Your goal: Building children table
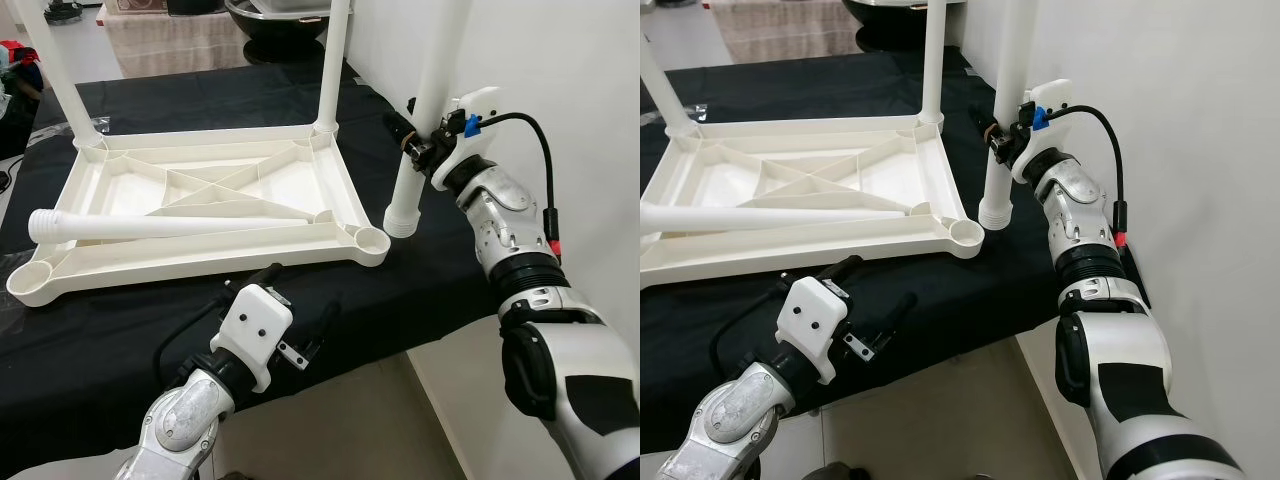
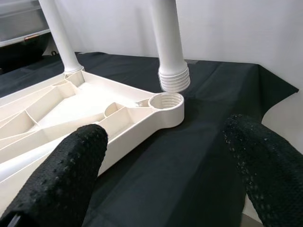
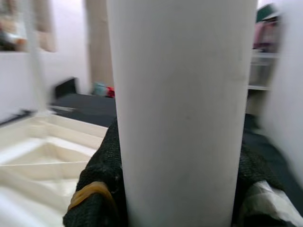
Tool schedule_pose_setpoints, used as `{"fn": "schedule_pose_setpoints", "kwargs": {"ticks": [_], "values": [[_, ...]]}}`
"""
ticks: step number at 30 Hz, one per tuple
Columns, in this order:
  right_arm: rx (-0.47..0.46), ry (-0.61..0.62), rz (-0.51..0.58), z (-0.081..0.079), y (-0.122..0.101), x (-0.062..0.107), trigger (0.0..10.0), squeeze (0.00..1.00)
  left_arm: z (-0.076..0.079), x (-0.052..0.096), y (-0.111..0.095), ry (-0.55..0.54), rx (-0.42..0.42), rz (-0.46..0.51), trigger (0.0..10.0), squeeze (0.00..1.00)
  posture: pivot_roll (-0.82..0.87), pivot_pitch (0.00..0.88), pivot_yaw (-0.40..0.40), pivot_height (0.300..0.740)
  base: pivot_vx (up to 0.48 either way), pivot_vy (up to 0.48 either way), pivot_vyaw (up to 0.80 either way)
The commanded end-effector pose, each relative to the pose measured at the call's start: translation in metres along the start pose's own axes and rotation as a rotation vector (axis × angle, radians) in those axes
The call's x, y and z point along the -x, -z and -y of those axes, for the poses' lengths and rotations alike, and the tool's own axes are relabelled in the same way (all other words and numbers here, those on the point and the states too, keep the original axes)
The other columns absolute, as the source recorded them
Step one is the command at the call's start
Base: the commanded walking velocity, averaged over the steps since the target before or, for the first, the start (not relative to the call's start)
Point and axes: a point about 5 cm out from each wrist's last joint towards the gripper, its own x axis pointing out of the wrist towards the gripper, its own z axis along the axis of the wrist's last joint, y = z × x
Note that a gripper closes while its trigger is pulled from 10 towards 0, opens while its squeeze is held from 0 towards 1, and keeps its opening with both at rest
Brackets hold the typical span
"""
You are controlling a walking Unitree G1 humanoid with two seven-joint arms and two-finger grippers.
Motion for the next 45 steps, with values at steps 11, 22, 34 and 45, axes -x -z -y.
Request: {"fn": "schedule_pose_setpoints", "kwargs": {"ticks": [11, 22, 34, 45], "values": [[0.040, 0.071, -0.060, -0.017, 0.036, 0.007, 0.0, 0.00, 0.002, 0.002, 0.001, 0.014, 0.003, -0.016, 10.0, 0.00, 0.06, 0.123, -0.075, 0.740, 0.000, 0.000, 0.00], [0.109, 0.104, -0.033, -0.030, 0.042, 0.006, 0.0, 0.00, 0.001, 0.000, 0.001, 0.003, -0.001, -0.009, 10.0, 0.00, 0.05, 0.121, -0.074, 0.740, 0.000, 0.000, 0.00], [0.319, 0.554, 0.048, 0.015, -0.004, 0.001, 0.0, 0.00, 0.003, 0.004, -0.003, 0.006, -0.001, -0.006, 10.0, 0.00, 0.06, 0.149, -0.077, 0.740, 0.000, 0.000, 0.00], [0.097, 0.631, -0.019, -0.028, 0.043, -0.007, 0.0, 0.00, 0.001, 0.007, -0.007, 0.017, -0.007, -0.013, 10.0, 0.00, 0.09, 0.191, -0.073, 0.740, 0.000, 0.000, 0.00]]}}
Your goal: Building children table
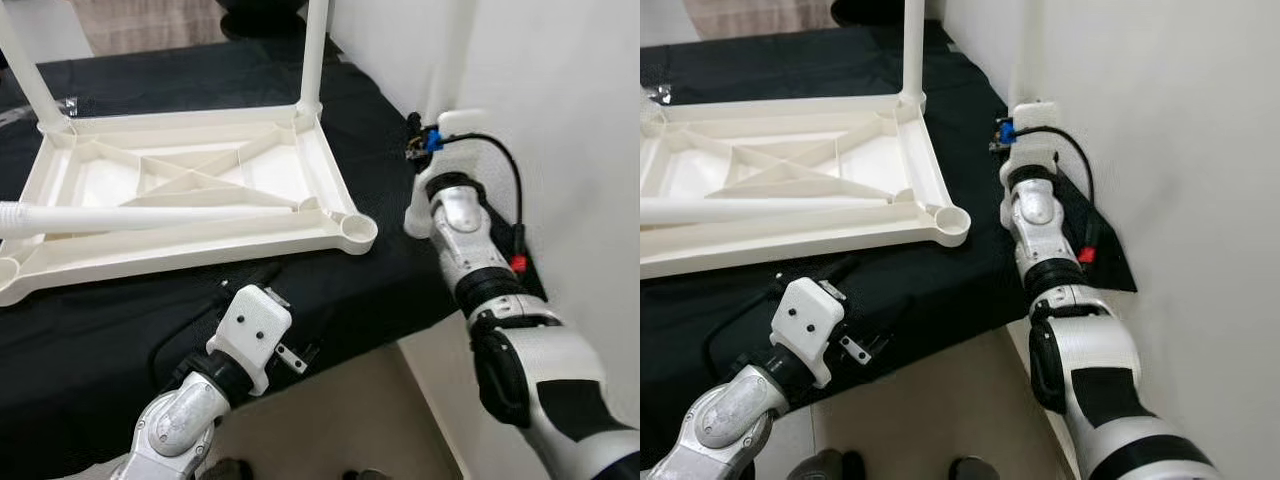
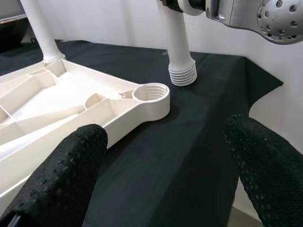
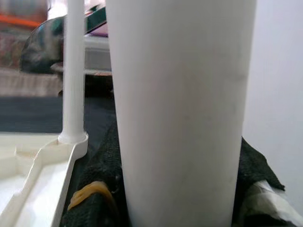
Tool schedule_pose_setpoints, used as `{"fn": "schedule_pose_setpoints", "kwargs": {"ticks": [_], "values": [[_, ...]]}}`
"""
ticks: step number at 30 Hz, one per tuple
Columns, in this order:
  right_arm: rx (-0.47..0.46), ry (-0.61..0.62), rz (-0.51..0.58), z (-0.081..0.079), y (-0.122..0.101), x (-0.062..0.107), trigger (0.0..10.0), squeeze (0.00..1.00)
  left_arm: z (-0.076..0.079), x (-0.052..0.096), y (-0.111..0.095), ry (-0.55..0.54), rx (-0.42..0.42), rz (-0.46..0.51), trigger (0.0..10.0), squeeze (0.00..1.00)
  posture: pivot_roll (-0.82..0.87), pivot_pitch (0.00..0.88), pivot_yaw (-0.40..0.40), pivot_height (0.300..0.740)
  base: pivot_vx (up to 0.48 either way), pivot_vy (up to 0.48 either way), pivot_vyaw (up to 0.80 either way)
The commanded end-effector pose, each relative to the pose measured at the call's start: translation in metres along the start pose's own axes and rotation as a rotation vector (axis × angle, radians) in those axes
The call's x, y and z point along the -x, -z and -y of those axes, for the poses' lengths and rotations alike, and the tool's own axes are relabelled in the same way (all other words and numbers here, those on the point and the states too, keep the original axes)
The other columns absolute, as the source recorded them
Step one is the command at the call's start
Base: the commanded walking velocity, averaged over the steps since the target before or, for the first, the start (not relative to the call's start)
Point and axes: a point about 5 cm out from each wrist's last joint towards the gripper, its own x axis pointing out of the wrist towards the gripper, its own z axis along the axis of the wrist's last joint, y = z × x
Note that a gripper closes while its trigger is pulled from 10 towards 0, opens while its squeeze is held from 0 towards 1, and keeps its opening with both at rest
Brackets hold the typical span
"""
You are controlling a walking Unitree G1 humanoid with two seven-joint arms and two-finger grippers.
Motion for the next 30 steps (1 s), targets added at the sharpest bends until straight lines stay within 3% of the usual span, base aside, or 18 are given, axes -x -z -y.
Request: {"fn": "schedule_pose_setpoints", "kwargs": {"ticks": [1, 3, 4, 6, 9, 11, 13, 17, 23, 30], "values": [[-0.069, 0.020, -0.081, -0.010, 0.018, 0.010, 0.0, 0.00, 0.001, 0.003, -0.002, 0.013, 0.000, -0.006, 10.0, 0.00, 0.09, 0.191, -0.073, 0.740, 0.000, 0.000, 0.00], [-0.193, 0.005, -0.109, -0.031, 0.023, 0.017, 0.0, 0.00, 0.000, 0.003, -0.002, 0.009, -0.002, -0.009, 10.0, 0.00, 0.09, 0.194, -0.071, 0.740, 0.000, 0.000, 0.00], [-0.193, 0.005, -0.109, -0.031, 0.023, 0.017, 0.0, 0.00, 0.000, 0.003, -0.002, 0.009, -0.002, -0.009, 10.0, 0.00, 0.09, 0.194, -0.071, 0.740, 0.000, 0.000, 0.00], [-0.277, -0.066, -0.120, -0.050, 0.025, 0.023, 0.0, 0.00, -0.001, 0.004, -0.001, 0.006, 0.001, -0.014, 10.0, 0.00, 0.08, 0.191, -0.073, 0.740, 0.000, 0.000, 0.00], [-0.300, -0.175, -0.108, -0.063, 0.024, 0.029, 0.0, 0.00, -0.001, 0.003, 0.000, 0.006, 0.001, -0.015, 10.0, 0.00, 0.08, 0.192, -0.076, 0.740, 0.000, 0.000, 0.00], [-0.300, -0.175, -0.108, -0.063, 0.024, 0.029, 0.0, 0.00, -0.001, 0.003, 0.000, 0.006, 0.001, -0.015, 10.0, 0.00, 0.08, 0.192, -0.076, 0.740, 0.000, 0.000, 0.00], [-0.303, -0.331, -0.091, -0.074, 0.026, 0.040, 0.0, 0.00, -0.002, 0.000, 0.000, 0.003, -0.002, -0.010, 10.0, 0.00, 0.06, 0.189, -0.076, 0.740, 0.000, 0.000, 0.00], [-0.320, -0.436, -0.079, -0.075, 0.024, 0.048, 0.0, 0.00, -0.005, -0.001, 0.000, -0.003, -0.007, -0.008, 10.0, 0.00, 0.06, 0.187, -0.075, 0.740, 0.000, 0.000, 0.00], [-0.360, -0.482, -0.058, -0.075, 0.012, 0.050, 0.0, 0.00, -0.008, -0.003, 0.002, -0.006, -0.013, -0.008, 10.0, 0.00, 0.05, 0.179, -0.077, 0.740, 0.000, 0.000, 0.00], [-0.467, -0.565, -0.079, -0.079, 0.000, 0.061, 0.0, 0.00, -0.010, -0.007, 0.001, -0.012, -0.021, 0.001, 10.0, 0.00, 0.04, 0.166, -0.076, 0.740, 0.000, 0.000, 0.00]]}}
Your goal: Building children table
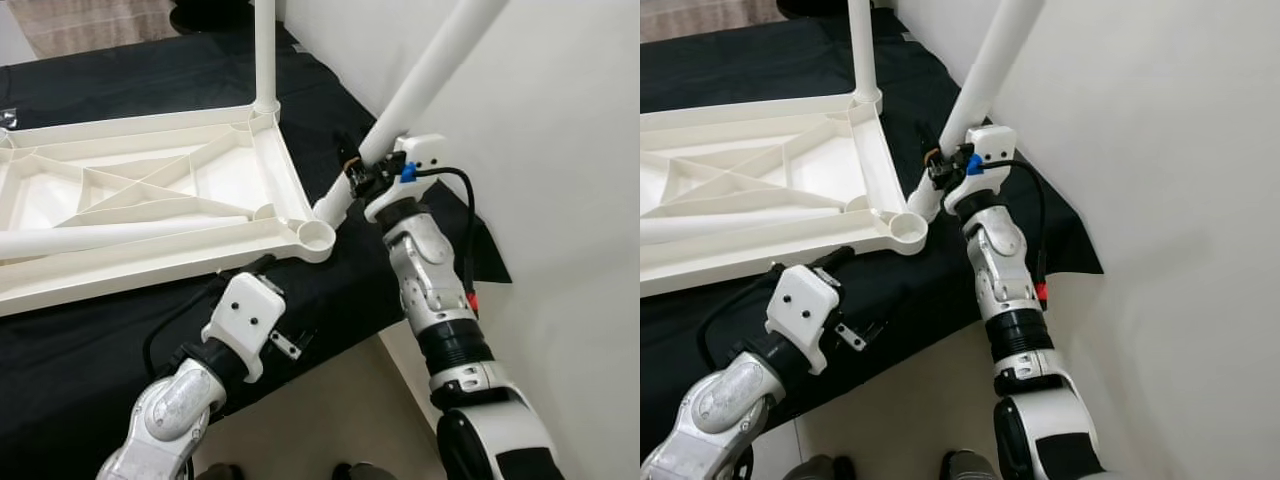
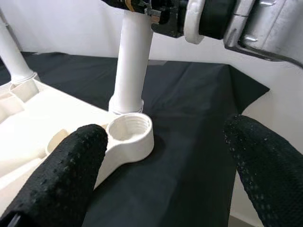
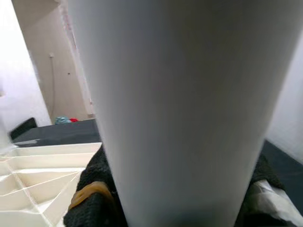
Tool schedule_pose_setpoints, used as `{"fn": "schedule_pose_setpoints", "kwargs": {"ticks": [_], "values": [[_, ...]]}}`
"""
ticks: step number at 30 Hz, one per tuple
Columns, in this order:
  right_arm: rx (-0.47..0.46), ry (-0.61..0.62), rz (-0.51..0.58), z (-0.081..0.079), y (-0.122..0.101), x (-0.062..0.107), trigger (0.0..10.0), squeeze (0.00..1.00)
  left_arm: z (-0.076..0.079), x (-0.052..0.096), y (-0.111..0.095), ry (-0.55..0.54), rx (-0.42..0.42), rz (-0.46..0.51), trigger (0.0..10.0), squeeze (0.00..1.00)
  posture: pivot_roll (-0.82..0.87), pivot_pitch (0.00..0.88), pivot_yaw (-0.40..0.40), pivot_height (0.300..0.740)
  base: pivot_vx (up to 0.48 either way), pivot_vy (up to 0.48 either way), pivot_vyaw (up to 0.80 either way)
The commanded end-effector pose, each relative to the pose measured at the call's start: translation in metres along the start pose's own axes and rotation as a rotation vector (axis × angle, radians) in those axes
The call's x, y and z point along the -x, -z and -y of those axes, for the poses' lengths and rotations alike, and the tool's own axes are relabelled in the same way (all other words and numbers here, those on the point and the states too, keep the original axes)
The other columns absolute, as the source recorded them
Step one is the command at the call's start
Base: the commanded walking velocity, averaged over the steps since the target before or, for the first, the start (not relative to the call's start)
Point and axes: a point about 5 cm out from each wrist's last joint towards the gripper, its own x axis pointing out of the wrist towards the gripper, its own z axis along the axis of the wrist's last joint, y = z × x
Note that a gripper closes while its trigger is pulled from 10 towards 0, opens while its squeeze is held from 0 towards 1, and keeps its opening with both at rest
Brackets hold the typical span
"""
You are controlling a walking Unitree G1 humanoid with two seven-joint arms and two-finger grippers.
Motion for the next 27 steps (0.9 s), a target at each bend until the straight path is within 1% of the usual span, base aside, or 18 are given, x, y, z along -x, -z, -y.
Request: {"fn": "schedule_pose_setpoints", "kwargs": {"ticks": [1, 3, 7, 9, 10, 13, 14, 17, 18, 20, 21, 23, 26, 27], "values": [[-0.118, -0.092, -0.108, -0.019, 0.020, 0.007, 0.0, 0.00, 0.001, 0.000, 0.004, 0.007, 0.002, -0.017, 10.0, 0.00, 0.04, 0.166, -0.076, 0.740, 0.000, 0.000, 0.00], [-0.190, -0.138, -0.114, -0.026, 0.013, 0.010, 0.0, 0.00, 0.000, 0.000, 0.004, 0.004, 0.001, -0.015, 10.0, 0.00, 0.04, 0.164, -0.077, 0.740, 0.000, 0.000, 0.00], [-0.223, -0.165, -0.116, -0.029, 0.009, 0.013, 0.0, 0.00, 0.000, 0.000, 0.004, 0.002, 0.000, -0.015, 10.0, 0.00, 0.04, 0.165, -0.079, 0.740, 0.000, 0.000, 0.00], [-0.300, -0.216, -0.125, -0.034, 0.002, 0.016, 0.0, 0.00, 0.000, 0.000, 0.004, 0.003, 0.000, -0.015, 10.0, 0.00, 0.04, 0.166, -0.077, 0.740, 0.000, 0.000, 0.00], [-0.324, -0.241, -0.130, -0.036, -0.003, 0.018, 0.0, 0.00, 0.001, 0.000, 0.005, 0.003, 0.001, -0.016, 10.0, 0.00, 0.04, 0.166, -0.078, 0.740, 0.000, 0.000, 0.00], [-0.304, -0.226, -0.126, -0.033, -0.005, 0.016, 0.0, 0.00, 0.001, -0.001, 0.005, 0.004, 0.001, -0.015, 10.0, 0.00, 0.03, 0.166, -0.077, 0.740, 0.000, 0.000, 0.00], [-0.330, -0.184, -0.113, -0.028, -0.006, 0.012, 0.0, 0.00, 0.003, -0.002, 0.005, 0.005, 0.004, -0.012, 10.0, 0.00, 0.04, 0.164, -0.078, 0.740, 0.000, 0.000, 0.00], [-0.336, -0.176, -0.114, -0.027, -0.009, 0.011, 0.0, 0.00, 0.004, -0.003, 0.004, 0.009, 0.007, -0.007, 10.0, 0.00, 0.04, 0.164, -0.080, 0.740, 0.000, 0.000, 0.00], [-0.292, -0.172, -0.114, -0.026, -0.009, 0.010, 0.0, 0.00, 0.004, -0.003, 0.004, 0.009, 0.007, -0.009, 10.0, 0.00, 0.03, 0.160, -0.080, 0.740, 0.000, 0.000, 0.00], [-0.292, -0.172, -0.114, -0.026, -0.009, 0.010, 0.0, 0.00, 0.004, -0.003, 0.004, 0.009, 0.007, -0.009, 10.0, 0.00, 0.03, 0.160, -0.080, 0.740, 0.000, 0.000, 0.00], [-0.253, -0.163, -0.107, -0.025, -0.011, 0.010, 0.0, 0.00, 0.003, -0.004, 0.004, 0.007, 0.007, -0.011, 10.0, 0.00, 0.03, 0.160, -0.081, 0.740, 0.000, 0.000, 0.00], [-0.199, -0.124, -0.097, -0.016, -0.017, 0.006, 0.0, 0.00, 0.002, -0.004, 0.005, 0.000, 0.015, -0.025, 10.0, 0.00, 0.04, 0.157, -0.085, 0.740, 0.000, 0.000, 0.00], [-0.178, -0.106, -0.076, -0.003, -0.031, -0.002, 0.0, 0.00, 0.001, -0.005, 0.005, 0.012, 0.003, -0.037, 10.0, 0.00, 0.04, 0.151, -0.085, 0.740, 0.000, 0.000, 0.00], [-0.178, -0.106, -0.076, -0.003, -0.031, -0.002, 0.0, 0.00, 0.001, -0.005, 0.005, 0.012, 0.003, -0.037, 10.0, 0.00, 0.04, 0.151, -0.085, 0.740, 0.000, 0.000, 0.00]]}}
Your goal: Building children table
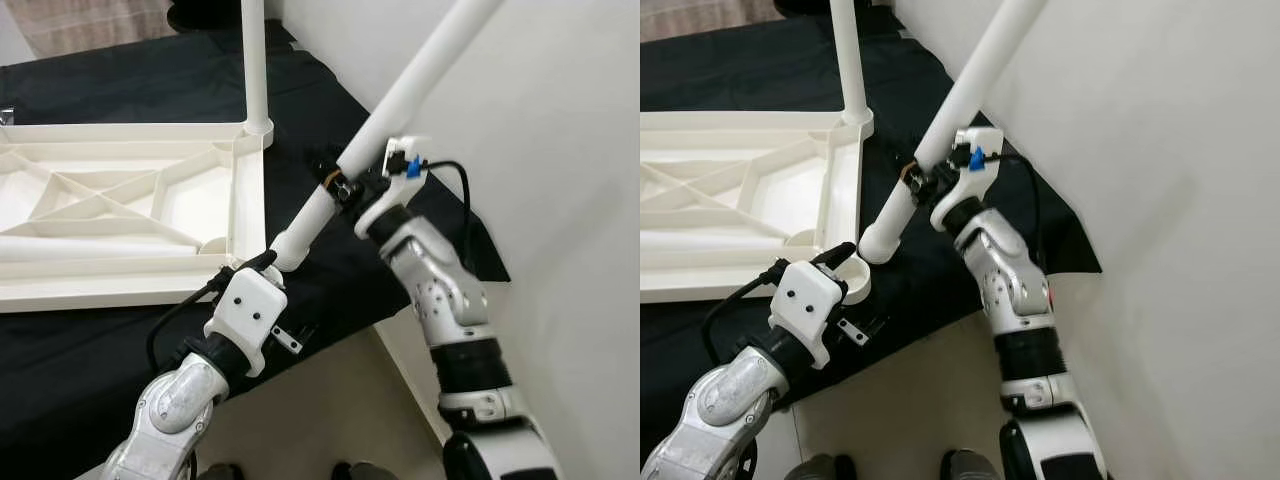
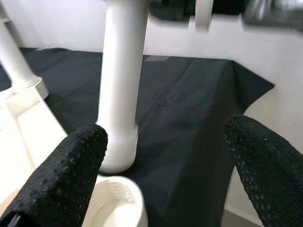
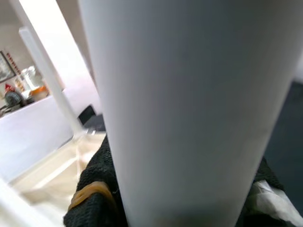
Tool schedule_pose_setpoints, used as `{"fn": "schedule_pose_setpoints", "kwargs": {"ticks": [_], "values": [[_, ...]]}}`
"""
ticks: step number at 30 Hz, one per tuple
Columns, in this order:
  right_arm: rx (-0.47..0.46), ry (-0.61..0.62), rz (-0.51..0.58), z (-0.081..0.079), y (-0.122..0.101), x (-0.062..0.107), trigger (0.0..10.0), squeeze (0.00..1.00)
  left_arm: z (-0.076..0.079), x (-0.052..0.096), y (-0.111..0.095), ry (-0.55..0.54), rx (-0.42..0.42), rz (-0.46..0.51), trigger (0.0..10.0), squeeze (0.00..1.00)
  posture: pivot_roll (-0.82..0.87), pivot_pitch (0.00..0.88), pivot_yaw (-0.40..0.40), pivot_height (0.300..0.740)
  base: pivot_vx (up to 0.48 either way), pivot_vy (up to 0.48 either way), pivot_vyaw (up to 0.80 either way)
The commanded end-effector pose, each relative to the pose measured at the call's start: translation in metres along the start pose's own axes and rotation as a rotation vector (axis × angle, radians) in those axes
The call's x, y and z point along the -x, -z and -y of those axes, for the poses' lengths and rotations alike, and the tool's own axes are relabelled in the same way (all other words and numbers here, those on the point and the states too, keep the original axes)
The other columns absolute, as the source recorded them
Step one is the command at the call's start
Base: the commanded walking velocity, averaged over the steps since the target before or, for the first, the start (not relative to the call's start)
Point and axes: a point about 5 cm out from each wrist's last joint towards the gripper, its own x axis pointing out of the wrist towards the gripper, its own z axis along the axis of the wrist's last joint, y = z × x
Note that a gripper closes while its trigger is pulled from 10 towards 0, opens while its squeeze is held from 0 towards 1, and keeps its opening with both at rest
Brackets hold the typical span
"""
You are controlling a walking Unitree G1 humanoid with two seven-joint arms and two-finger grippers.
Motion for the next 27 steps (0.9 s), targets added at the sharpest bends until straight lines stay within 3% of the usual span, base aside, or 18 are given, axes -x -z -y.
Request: {"fn": "schedule_pose_setpoints", "kwargs": {"ticks": [1, 7, 8, 10, 13, 18, 19, 25, 27], "values": [[0.006, -0.036, 0.024, 0.002, -0.010, -0.002, 0.0, 0.00, 0.000, -0.002, 0.001, 0.009, -0.001, -0.020, 10.0, 0.00, 0.04, 0.143, -0.082, 0.740, 0.000, 0.000, 0.00], [0.048, -0.169, 0.021, 0.003, -0.027, -0.002, 0.0, 0.00, -0.011, -0.008, -0.004, 0.000, -0.030, -0.008, 10.0, 0.00, 0.04, 0.135, -0.077, 0.740, 0.000, 0.000, 0.00], [0.053, -0.195, 0.016, 0.003, -0.029, -0.001, 0.0, 0.00, -0.015, -0.011, -0.006, -0.002, -0.046, -0.004, 10.0, 1.00, 0.04, 0.127, -0.075, 0.740, 0.000, 0.000, 0.00], [0.045, -0.272, 0.004, 0.001, -0.033, 0.003, 0.0, 0.00, -0.025, -0.014, -0.008, 0.005, -0.086, -0.007, 10.0, 1.00, 0.05, 0.116, -0.070, 0.740, 0.000, 0.000, 0.00], [0.042, -0.287, 0.002, 0.000, -0.034, 0.003, 0.0, 0.00, -0.026, -0.014, -0.008, 0.008, -0.093, -0.010, 10.0, 1.00, 0.05, 0.116, -0.070, 0.740, 0.000, 0.000, 0.00], [-0.003, -0.394, -0.025, -0.001, -0.035, 0.014, 0.0, 0.00, -0.043, -0.017, -0.003, 0.016, -0.122, -0.068, 10.0, 1.00, 0.05, 0.097, -0.058, 0.740, 0.000, 0.000, 0.00], [-0.033, -0.459, -0.037, -0.003, -0.036, 0.020, 0.0, 0.00, -0.049, -0.017, 0.001, 0.049, -0.120, -0.106, 10.0, 0.00, 0.05, 0.093, -0.054, 0.740, 0.000, 0.000, 0.00], [-0.046, -0.550, -0.044, -0.009, -0.040, 0.023, 0.0, 0.00, -0.056, -0.018, 0.005, 0.129, -0.150, -0.141, 10.0, 0.00, 0.05, 0.084, -0.052, 0.740, 0.000, 0.000, 0.00], [-0.063, -0.593, -0.036, -0.014, -0.043, 0.024, 0.0, 0.00, -0.054, -0.017, 0.008, 0.189, -0.120, -0.141, 10.0, 0.00, 0.05, 0.081, -0.051, 0.740, 0.000, 0.000, 0.00]]}}
